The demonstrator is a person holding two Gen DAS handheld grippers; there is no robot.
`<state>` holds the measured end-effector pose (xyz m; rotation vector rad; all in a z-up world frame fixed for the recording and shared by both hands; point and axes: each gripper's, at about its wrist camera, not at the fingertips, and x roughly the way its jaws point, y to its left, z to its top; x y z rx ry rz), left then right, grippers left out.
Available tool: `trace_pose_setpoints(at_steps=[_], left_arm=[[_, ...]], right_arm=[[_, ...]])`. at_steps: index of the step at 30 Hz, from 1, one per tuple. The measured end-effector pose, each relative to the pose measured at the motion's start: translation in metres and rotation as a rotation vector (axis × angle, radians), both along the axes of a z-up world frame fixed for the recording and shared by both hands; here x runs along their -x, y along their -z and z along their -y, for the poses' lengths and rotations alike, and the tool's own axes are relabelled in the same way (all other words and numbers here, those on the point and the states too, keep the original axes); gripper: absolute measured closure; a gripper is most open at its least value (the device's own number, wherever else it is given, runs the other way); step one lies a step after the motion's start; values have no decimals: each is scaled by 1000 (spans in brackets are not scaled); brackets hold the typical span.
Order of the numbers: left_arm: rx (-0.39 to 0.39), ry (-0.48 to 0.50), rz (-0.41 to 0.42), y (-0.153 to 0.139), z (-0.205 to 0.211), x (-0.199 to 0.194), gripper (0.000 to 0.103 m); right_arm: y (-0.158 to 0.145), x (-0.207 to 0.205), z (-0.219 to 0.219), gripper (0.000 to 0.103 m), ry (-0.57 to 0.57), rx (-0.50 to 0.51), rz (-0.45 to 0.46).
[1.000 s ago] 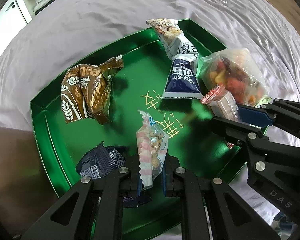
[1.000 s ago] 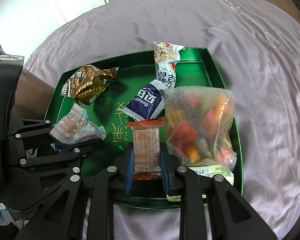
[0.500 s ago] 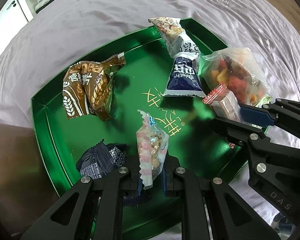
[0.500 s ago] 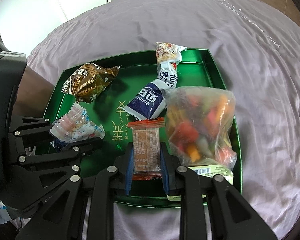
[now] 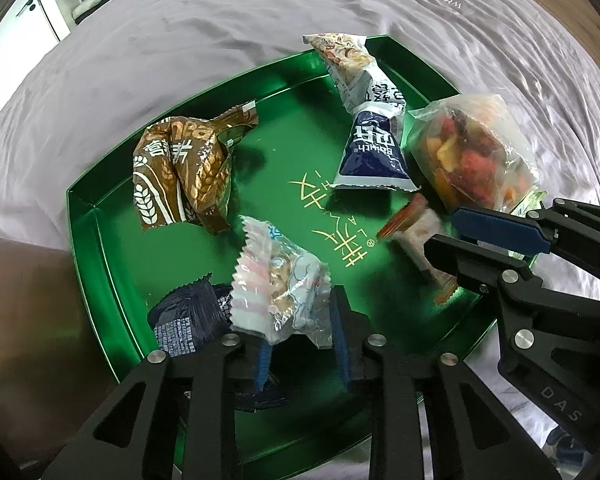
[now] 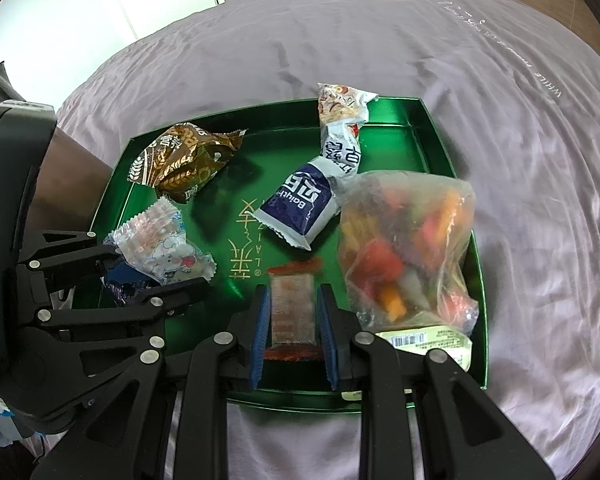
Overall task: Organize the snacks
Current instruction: 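Open both tools to release the candy and red bar into the tray, then move both tools back from the tray toward the remaining snacks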
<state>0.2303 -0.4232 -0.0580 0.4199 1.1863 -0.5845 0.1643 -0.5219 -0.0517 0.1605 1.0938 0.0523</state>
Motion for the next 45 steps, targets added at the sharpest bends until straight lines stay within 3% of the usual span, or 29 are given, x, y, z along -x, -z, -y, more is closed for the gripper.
trace_pose_setpoints(at_steps=[14, 38, 45], left_arm=[[10, -15, 23, -10, -5, 3, 68], [44, -16, 66, -44, -28, 35, 66], [58, -6, 77, -54, -34, 50, 59]], right_arm=[[-8, 3, -7, 103, -10, -11, 16], [-48, 32, -19, 103, 12, 28, 76], [-56, 47, -22, 103, 46, 46, 74]])
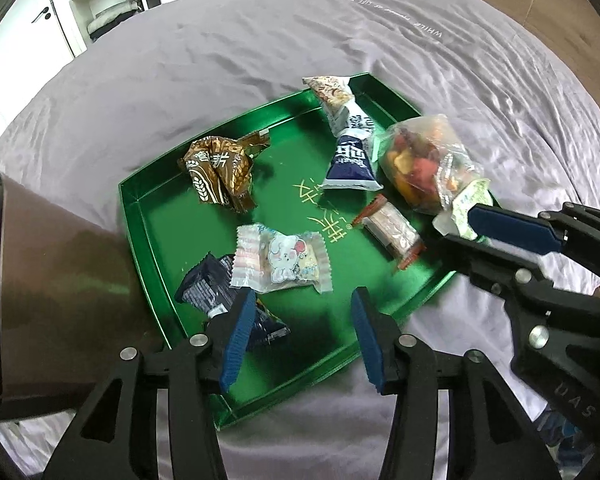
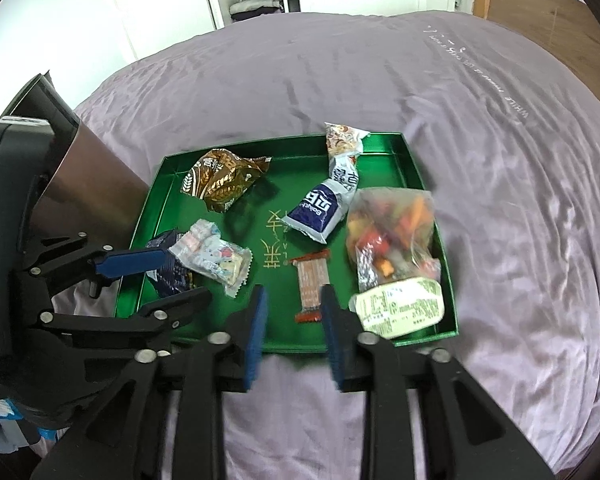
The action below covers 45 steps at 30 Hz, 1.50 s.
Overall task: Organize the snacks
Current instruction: 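Move both tools back from the tray toward the remaining snacks, then carry both open tools across the bed toward the yellow packet and blue-white bag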
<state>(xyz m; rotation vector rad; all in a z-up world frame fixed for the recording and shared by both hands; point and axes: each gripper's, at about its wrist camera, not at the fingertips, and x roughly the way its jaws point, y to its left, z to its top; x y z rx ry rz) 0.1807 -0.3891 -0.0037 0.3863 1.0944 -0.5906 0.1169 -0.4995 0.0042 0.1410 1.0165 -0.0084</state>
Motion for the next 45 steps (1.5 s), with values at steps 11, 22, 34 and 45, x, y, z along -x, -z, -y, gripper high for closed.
trace_pose_setpoints(at_steps=[11, 22, 34, 45], left_arm=[[5, 44, 5, -17, -4, 31, 53], [14, 132, 19, -53, -22, 78, 45], [-9, 170, 95, -103, -101, 112, 45], [-95, -53, 143, -133, -243, 90, 45]], right_arm=[[-18, 34, 1, 67, 87, 18, -3], [-41, 72, -7, 45, 147, 44, -36], [-69, 119, -62, 45, 104, 64, -112], [-98, 123, -164, 45, -110, 59, -139]])
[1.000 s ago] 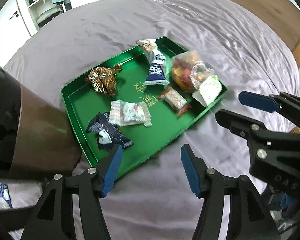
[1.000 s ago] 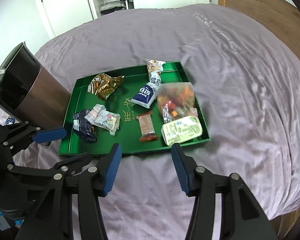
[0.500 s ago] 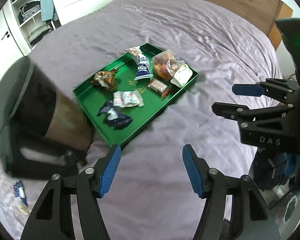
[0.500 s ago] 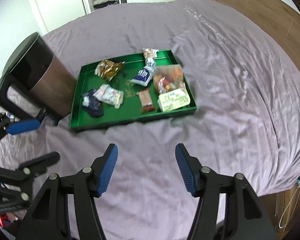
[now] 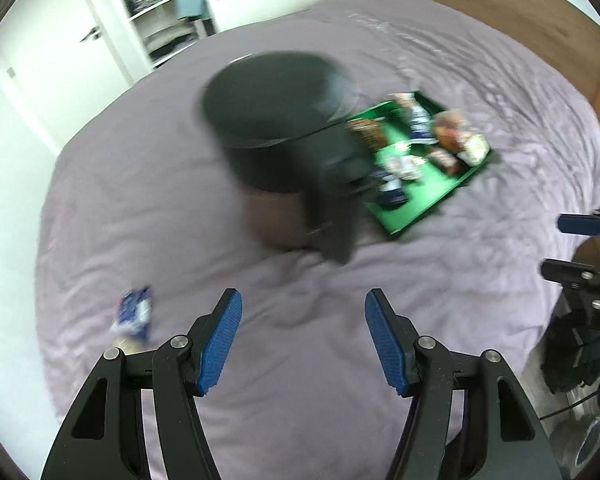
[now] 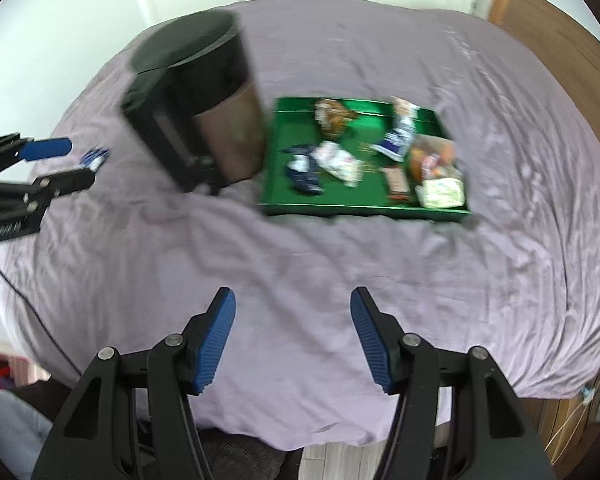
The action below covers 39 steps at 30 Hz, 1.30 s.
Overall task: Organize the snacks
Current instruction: 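Carry both open tools across the bed toward the yellow packet and blue-white bag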
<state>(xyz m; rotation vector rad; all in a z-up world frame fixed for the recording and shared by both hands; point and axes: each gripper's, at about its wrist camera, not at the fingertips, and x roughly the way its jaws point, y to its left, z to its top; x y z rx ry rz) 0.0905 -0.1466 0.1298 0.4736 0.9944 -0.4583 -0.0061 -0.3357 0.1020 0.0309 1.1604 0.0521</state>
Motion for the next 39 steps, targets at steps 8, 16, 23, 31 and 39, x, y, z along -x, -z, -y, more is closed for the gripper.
trace_pose_setpoints(at_steps=[8, 16, 23, 31, 39], left_arm=[[-59, -156, 12, -7, -94, 5, 45], [-87, -322, 39, -26, -180, 1, 45], [-70, -451, 38, -34, -236, -3, 45], [-57, -537, 7, -30, -273, -5, 45], [-48, -563, -28, -18, -282, -12, 45]], right_arm=[[-25, -18, -71, 45, -206, -3, 11], [-56, -47, -129, 45, -365, -13, 75], [-68, -72, -169, 45, -459, -9, 107], [-70, -94, -205, 45, -555, 5, 100], [-64, -108, -226, 45, -609, 7, 83]])
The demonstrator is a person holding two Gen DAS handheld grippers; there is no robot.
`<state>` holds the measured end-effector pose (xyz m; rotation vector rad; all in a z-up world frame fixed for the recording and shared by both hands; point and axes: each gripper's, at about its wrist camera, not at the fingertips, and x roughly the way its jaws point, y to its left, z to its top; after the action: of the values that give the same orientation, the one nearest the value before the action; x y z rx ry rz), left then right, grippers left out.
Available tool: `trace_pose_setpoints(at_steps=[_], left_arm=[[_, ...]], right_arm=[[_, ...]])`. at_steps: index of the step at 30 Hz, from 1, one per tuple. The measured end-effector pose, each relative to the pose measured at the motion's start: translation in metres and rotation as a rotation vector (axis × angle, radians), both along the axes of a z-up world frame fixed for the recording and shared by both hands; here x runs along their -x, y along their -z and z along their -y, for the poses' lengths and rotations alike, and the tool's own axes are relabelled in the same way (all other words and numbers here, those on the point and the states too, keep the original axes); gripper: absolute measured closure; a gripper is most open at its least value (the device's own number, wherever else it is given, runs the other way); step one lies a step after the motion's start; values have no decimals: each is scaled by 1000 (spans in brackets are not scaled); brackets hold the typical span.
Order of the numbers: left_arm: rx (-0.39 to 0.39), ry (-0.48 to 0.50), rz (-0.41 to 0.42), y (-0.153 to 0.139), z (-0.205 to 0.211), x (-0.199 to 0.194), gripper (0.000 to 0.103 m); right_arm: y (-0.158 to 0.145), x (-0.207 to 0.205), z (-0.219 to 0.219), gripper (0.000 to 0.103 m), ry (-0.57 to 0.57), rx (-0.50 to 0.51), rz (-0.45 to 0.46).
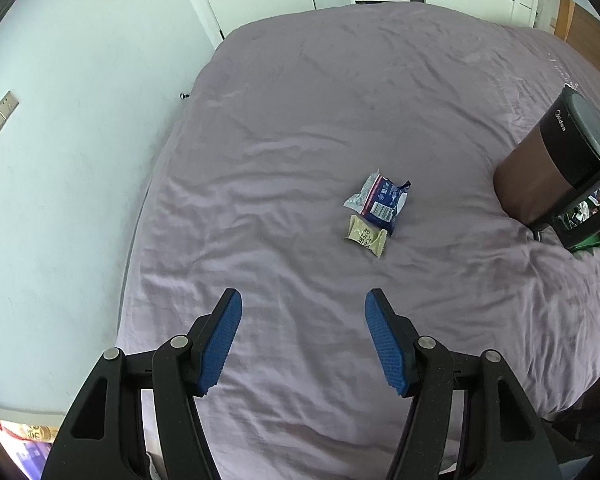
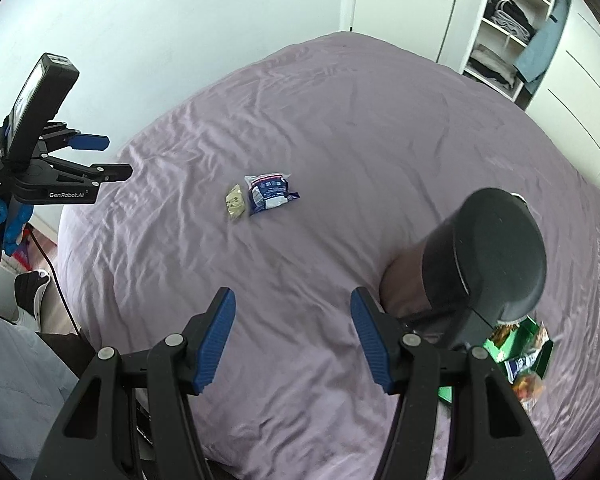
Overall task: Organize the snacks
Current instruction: 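Carry both open tools across the bed toward the yellow packet and blue-white bag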
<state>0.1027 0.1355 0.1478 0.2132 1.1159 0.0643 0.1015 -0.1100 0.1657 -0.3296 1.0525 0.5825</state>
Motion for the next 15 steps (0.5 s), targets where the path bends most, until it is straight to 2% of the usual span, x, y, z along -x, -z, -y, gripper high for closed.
trace_pose_setpoints(at_steps=[5, 12, 15], left_arm=[[24, -9, -27, 12, -2, -6, 45], [140, -79, -64, 31, -6, -17, 45], [162, -94, -78, 38, -3, -24, 45]], right_arm=[[9, -8, -8, 45, -17, 1, -21], [24, -18, -19, 45, -28, -20, -48], [32, -23, -24, 45, -43, -24, -59]])
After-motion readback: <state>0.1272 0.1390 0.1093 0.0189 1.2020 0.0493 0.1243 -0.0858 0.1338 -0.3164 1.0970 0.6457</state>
